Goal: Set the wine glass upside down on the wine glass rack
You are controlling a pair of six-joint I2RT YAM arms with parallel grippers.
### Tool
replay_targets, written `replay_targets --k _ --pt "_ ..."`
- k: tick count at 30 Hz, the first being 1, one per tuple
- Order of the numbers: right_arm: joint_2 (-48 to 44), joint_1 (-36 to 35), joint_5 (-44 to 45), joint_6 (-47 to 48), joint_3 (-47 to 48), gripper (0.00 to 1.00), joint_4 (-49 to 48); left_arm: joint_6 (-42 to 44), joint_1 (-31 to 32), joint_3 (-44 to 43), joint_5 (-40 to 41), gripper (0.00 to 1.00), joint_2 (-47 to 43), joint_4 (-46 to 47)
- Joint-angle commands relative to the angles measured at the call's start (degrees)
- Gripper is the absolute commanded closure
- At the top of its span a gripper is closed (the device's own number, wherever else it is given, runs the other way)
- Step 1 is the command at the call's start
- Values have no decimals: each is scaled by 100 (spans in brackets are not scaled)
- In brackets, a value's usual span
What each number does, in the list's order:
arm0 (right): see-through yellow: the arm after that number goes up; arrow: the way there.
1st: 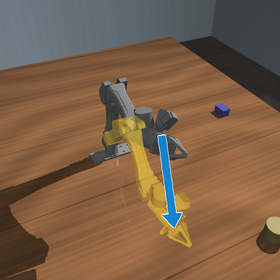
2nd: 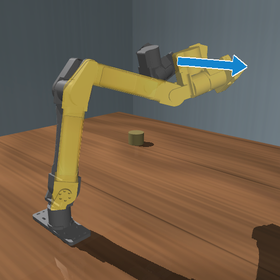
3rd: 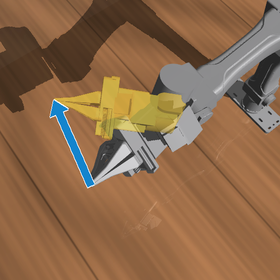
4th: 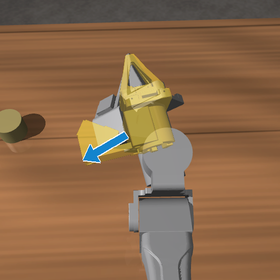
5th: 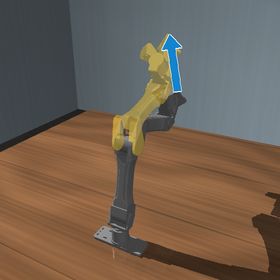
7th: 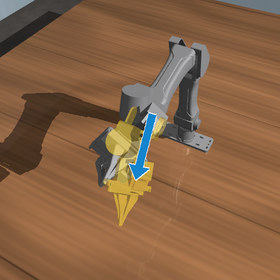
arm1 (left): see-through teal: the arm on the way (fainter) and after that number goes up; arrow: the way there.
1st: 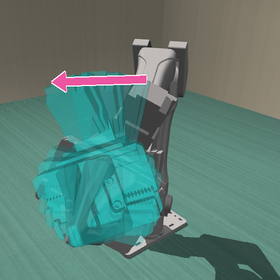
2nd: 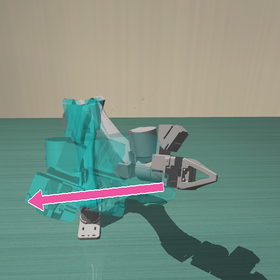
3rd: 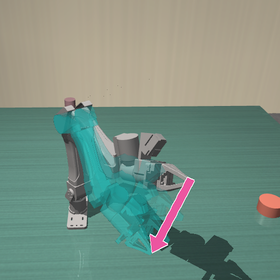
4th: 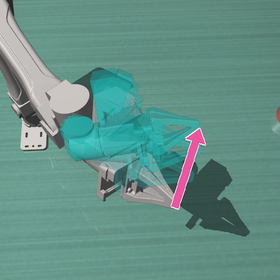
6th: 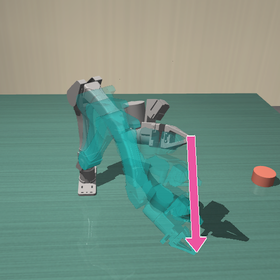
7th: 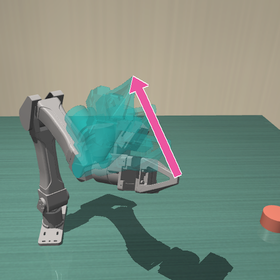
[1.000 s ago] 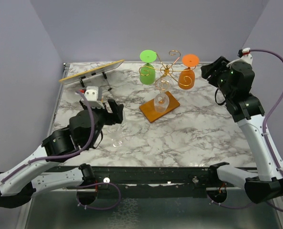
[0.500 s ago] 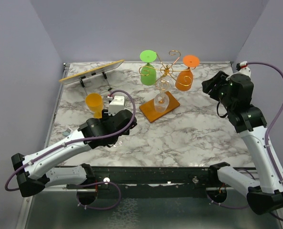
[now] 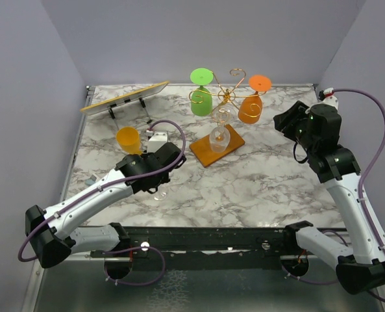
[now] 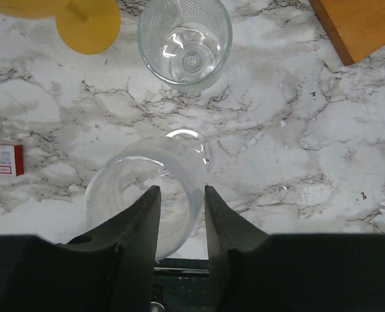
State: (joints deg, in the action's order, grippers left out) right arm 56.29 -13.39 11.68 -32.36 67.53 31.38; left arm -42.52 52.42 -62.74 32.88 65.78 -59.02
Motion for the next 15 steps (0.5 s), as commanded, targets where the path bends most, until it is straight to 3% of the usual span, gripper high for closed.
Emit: replay_targets --k 1,8,15 --pt "-135 29 -173 -244 -141 48 22 297 -211 124 -650 71 69 258" --pt "-307 29 -126 -544 -366 50 105 688 -224 2 -1658 100 7 480" --pt "-590 29 -129 -702 -453 51 182 1035 -217 -173 -2489 100 -120 701"
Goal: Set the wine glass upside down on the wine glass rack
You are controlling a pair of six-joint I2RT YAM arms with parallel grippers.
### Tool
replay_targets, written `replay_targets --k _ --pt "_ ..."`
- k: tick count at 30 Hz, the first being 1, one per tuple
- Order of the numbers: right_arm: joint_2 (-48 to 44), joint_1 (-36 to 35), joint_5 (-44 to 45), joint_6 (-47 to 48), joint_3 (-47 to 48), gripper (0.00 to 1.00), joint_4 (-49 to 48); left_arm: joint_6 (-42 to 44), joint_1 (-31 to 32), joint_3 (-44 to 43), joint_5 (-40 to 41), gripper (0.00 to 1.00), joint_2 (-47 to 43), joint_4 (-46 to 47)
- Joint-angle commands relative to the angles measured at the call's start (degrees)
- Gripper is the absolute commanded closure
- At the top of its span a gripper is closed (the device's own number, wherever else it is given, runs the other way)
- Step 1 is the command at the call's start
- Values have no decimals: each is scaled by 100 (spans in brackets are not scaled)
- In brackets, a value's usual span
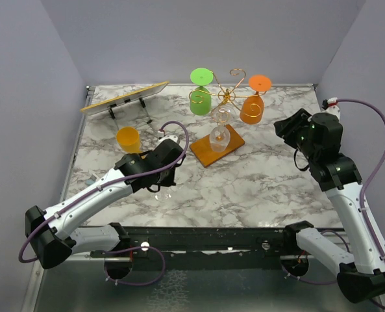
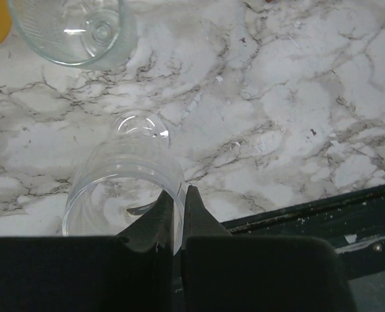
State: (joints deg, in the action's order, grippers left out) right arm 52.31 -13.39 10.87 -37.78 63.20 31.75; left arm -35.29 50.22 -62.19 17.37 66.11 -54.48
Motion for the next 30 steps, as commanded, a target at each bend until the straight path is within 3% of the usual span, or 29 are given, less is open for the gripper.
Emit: replay_targets --k 1,6,12,19,22,26,30 --pt "-225 29 -80 -166 -26 51 149 354 6 -276 -1142 100 -188 352" --pt "-511 29 -361 -297 -169 50 80 538 27 -425 -2242 100 -431 1044" --pt "-879 29 -590 -810 -474 50 293 607 240 -544 -2590 100 -485 1683" --pt "-1298 29 -1248 -2046 -973 50 863 724 879 -382 -1961 100 -419 2525" --pt "-1500 29 -1691 -2583 -1305 51 875 742 1200 -312 -1295 100 -397 2823" --pt "-1719 29 -2509 -3368 -1792 50 684 742 1599 -47 -433 100 -497 3399" --pt "-1865 29 -3521 -4317 -2397 51 210 773 1835 330 -152 100 -516 4238"
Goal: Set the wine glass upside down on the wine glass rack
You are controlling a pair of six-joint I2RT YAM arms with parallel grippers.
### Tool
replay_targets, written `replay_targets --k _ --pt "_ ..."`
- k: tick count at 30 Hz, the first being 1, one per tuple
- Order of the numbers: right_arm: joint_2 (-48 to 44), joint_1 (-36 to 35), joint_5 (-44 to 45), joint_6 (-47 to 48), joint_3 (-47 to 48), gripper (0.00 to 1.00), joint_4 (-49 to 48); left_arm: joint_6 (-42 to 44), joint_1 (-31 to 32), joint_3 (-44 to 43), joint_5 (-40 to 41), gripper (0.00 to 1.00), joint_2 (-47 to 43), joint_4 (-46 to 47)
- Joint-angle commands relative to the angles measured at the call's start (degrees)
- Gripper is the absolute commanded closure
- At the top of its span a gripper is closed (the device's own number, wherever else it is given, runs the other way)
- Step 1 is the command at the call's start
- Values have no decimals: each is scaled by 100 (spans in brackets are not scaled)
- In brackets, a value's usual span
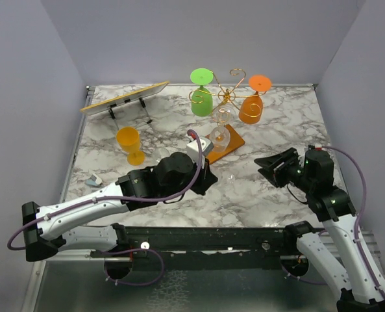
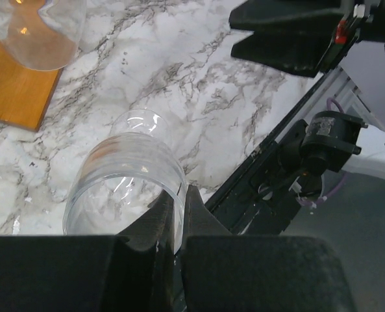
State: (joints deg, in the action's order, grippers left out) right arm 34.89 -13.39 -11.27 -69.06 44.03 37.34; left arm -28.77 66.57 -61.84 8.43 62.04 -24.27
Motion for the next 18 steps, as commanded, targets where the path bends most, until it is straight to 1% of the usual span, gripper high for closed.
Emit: replay_targets --k 1,3,5,9,13,15,18 --pt "-161 29 -1507 -1381 -642 51 -528 152 264 370 801 100 -91 1416" --pt "-228 25 -1618 -1567 -838 51 -810 206 373 534 928 100 -48 1828" --pt "-260 29 -1544 -1698 -890 51 -762 299 451 706 926 100 29 2287" --pt "-171 29 -1440 -1842 -924 51 -620 513 486 867 653 100 336 3100" --pt "31 28 -1525 -2028 -1072 50 -742 766 489 950 464 100 610 3786" --pt "134 29 -1502 -2062 -1114 51 -743 860 502 960 445 100 713 4049" --pt "192 29 -1299 -2060 -1162 56 -706 1071 498 906 406 100 923 4272"
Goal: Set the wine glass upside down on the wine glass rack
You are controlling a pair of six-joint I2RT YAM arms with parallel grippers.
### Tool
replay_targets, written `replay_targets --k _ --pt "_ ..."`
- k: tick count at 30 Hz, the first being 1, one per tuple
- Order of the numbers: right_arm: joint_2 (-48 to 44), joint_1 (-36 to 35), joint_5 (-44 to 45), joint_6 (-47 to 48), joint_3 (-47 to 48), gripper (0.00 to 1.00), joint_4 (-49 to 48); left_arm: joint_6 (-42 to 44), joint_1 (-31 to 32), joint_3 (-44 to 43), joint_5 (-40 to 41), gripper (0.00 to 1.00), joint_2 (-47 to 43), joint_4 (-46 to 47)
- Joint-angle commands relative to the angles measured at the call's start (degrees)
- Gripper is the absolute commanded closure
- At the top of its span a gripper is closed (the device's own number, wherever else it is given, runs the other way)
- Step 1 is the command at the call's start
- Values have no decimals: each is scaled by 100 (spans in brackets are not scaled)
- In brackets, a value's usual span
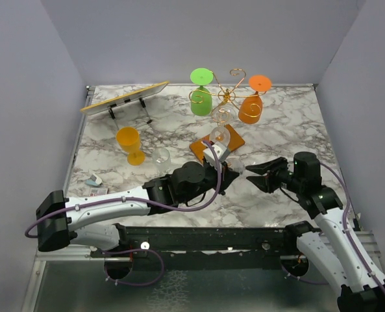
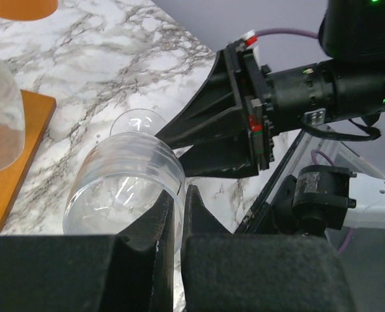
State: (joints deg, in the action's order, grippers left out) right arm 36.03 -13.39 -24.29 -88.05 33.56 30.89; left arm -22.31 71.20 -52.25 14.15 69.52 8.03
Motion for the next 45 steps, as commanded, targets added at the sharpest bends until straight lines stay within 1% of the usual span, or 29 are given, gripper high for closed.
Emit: replay_targets --k 1,6,11,14,16,19,24,27,34,37,40,42,43,45 --pt "65 29 90 -213 -167 58 -61 473 38 -61 -202 100 240 1088" --pt "-76 29 311 -589 -476 59 -475 530 35 -29 -370 100 478 1227" --pt "-411 29 643 -931 -623 58 -583 430 36 50 -372 100 558 1355" --pt "-754 29 1040 -1045 -623 63 -378 424 35 89 -295 100 548 1399" --pt "-914 29 1197 -1089 -665 64 -331 445 41 101 -301 100 537 1418" --pt "-911 29 1168 -1165 -727 60 -435 479 39 100 -362 100 532 1429" --pt "-429 29 823 -1107 -681 58 -721 489 38 91 -439 100 545 1465" --pt "-225 29 709 -1057 -615 59 -799 516 37 96 -499 100 569 1526" --pt "-74 29 587 -1293 -693 66 -1137 698 35 154 -549 100 672 1552" --pt "0 27 472 -1365 -678 67 -1228 756 35 147 -603 100 764 1561" --pt "24 29 396 -1414 -626 70 -1240 765 40 145 -654 100 851 1576" --pt "15 29 378 -1456 -623 74 -1251 755 34 145 -697 100 862 1594" --pt "13 29 369 -1468 -630 79 -1290 743 34 153 -715 100 862 1600" --pt "3 29 400 -1468 -640 91 -1330 733 39 182 -714 100 846 1605"
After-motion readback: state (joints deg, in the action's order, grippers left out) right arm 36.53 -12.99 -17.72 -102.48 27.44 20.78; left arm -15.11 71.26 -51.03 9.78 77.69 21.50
